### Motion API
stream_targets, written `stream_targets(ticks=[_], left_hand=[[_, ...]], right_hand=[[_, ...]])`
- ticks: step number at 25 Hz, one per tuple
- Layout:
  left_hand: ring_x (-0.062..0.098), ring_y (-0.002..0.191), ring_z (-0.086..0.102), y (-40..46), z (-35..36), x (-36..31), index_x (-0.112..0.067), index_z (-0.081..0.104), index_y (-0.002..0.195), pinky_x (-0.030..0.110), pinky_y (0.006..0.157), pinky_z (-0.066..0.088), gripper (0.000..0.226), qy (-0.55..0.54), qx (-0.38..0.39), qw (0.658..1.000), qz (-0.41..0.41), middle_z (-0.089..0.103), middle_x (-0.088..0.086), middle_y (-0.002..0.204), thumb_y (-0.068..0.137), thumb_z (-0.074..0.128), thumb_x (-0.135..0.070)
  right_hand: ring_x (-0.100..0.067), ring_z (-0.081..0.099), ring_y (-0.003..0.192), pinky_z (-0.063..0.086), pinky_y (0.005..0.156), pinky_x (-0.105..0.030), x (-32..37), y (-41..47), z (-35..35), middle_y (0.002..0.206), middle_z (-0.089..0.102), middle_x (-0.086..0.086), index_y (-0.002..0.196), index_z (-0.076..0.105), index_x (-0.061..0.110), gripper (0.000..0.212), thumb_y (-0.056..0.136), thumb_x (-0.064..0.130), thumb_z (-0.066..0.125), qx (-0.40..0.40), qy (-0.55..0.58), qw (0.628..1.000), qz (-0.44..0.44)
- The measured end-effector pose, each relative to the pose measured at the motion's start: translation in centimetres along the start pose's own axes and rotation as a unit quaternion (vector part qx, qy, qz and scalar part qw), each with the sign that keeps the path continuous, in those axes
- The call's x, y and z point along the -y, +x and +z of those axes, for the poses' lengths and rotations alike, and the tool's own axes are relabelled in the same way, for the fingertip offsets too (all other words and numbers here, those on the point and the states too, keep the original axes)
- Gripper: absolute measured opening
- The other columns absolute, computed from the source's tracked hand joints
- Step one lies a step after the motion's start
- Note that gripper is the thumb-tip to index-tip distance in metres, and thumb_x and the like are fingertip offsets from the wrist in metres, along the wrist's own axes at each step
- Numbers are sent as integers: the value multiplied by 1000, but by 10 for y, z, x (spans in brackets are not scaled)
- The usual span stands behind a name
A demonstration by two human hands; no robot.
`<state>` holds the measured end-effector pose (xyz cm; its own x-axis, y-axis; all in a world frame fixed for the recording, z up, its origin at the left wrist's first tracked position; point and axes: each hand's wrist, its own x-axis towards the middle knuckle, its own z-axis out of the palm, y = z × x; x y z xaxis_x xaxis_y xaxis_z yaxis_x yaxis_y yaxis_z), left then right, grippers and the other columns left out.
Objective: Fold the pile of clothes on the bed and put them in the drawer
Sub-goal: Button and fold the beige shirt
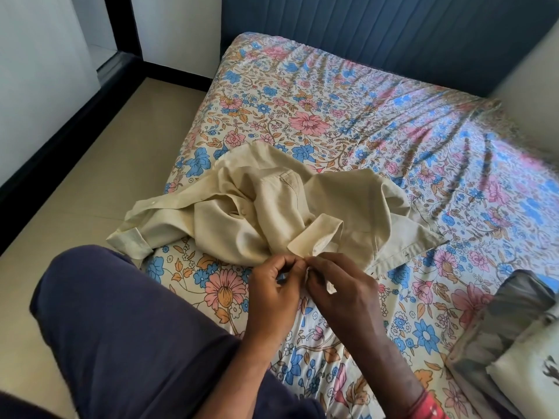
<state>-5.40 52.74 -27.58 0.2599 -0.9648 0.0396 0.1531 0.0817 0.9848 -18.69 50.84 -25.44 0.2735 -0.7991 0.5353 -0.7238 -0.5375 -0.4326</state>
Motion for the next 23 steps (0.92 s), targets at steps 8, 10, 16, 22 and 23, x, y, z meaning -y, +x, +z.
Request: stream_targets(ticks=[8, 10, 16, 22, 23], left_hand=[[21, 101, 72, 1, -6, -5, -17, 70, 109, 40, 91, 59, 24, -49, 69, 996, -27, 75, 2, 101, 85, 73, -23], [19, 96, 72, 2, -5, -3, -18, 70, 105, 37, 87, 60, 17, -30, 59, 998, -21, 75, 1, 97, 89, 75, -21], [14, 82, 70, 6, -2, 5, -13, 69, 96, 30, 70, 58, 15, 115, 15, 990, 83, 71, -7, 85, 102, 57, -21], [15, 76, 67, 3, 5, 7, -13, 62, 91, 33, 65, 56, 18, 130, -9, 987, 93, 67, -4, 81, 103, 54, -24], [15, 76, 68, 3, 7, 7, -13, 63, 91, 34, 65, 57, 18, 130, -11, 988, 85, 68, -4, 81, 104, 55, -23]], right_hand=[[-9, 66, 84, 54, 73, -21, -8, 23, -14, 100, 72, -1, 105, 76, 9, 16, 90, 5, 74, 66, -4, 997, -40], [-9, 65, 84, 54, 73, -25, -8, 28, -17, 97, 71, 1, 104, 76, 9, 13, 91, 9, 73, 95, 14, 994, -44], [-4, 66, 80, 55, 71, -24, -4, 27, -19, 86, 71, 9, 97, 76, 14, 4, 94, 14, 73, 140, 65, 988, 20], [-6, 69, 74, 50, 63, -16, -9, 30, -21, 76, 72, 12, 90, 77, 18, 11, 94, 10, 71, 166, 136, 966, 143], [-6, 66, 72, 46, 61, -15, -8, 28, -19, 73, 69, 13, 88, 73, 19, 12, 95, 10, 69, 165, 111, 971, 136]])
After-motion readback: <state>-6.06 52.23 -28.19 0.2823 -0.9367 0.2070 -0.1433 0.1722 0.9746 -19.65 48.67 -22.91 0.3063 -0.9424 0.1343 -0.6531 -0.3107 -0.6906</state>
